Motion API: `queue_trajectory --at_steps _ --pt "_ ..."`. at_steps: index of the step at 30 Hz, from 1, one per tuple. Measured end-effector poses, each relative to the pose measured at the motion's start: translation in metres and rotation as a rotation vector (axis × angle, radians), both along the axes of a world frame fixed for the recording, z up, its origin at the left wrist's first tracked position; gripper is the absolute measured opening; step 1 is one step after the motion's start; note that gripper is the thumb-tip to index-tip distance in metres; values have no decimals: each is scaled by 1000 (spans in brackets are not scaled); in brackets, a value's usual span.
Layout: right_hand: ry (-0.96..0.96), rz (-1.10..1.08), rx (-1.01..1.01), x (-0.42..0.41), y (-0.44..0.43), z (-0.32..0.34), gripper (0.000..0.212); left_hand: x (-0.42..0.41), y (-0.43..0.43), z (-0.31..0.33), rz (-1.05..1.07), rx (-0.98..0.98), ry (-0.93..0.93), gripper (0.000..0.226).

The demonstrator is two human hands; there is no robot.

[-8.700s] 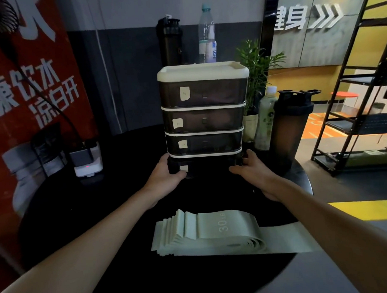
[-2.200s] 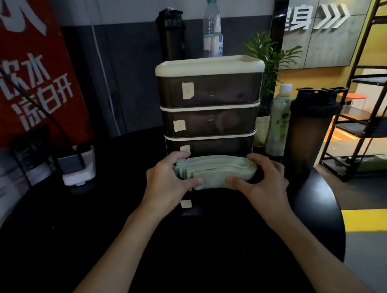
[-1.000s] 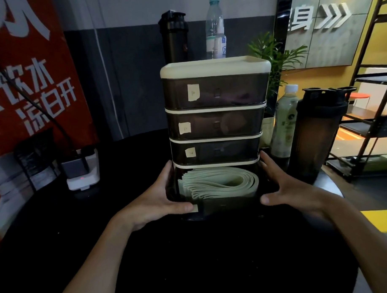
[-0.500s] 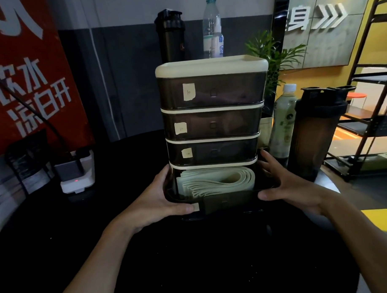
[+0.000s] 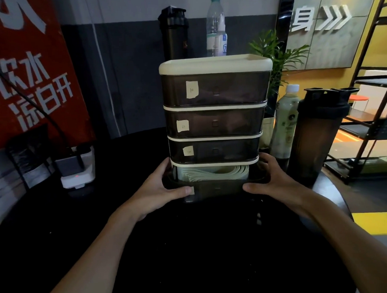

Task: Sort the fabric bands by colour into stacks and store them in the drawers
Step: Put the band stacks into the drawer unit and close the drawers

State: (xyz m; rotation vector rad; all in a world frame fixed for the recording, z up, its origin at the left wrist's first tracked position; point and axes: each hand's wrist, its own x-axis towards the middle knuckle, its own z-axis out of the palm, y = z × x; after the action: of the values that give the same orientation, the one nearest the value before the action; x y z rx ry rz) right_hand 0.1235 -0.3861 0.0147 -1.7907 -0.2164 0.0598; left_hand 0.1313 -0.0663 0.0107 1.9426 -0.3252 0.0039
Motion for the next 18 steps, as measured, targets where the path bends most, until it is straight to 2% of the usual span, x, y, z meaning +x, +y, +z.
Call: queue_trajectory --at_steps 3,6,8,11,18 --pt "-79 -144 -90 5 9 -6 107 4 -4 -2 118 38 -41 95" --pt "-118 -195 -65 11 12 -9 98 4 -13 -2 164 66 -73 79" --pt "-129 -210 -75 16 13 -10 99 7 -18 -5 195 64 -104 79" --pt "-132 -208 -51 19 18 -12 82 11 -22 -9 197 20 -96 80" --pt "-164 -298 -49 23 27 -12 71 22 -25 -14 239 -22 -68 68"
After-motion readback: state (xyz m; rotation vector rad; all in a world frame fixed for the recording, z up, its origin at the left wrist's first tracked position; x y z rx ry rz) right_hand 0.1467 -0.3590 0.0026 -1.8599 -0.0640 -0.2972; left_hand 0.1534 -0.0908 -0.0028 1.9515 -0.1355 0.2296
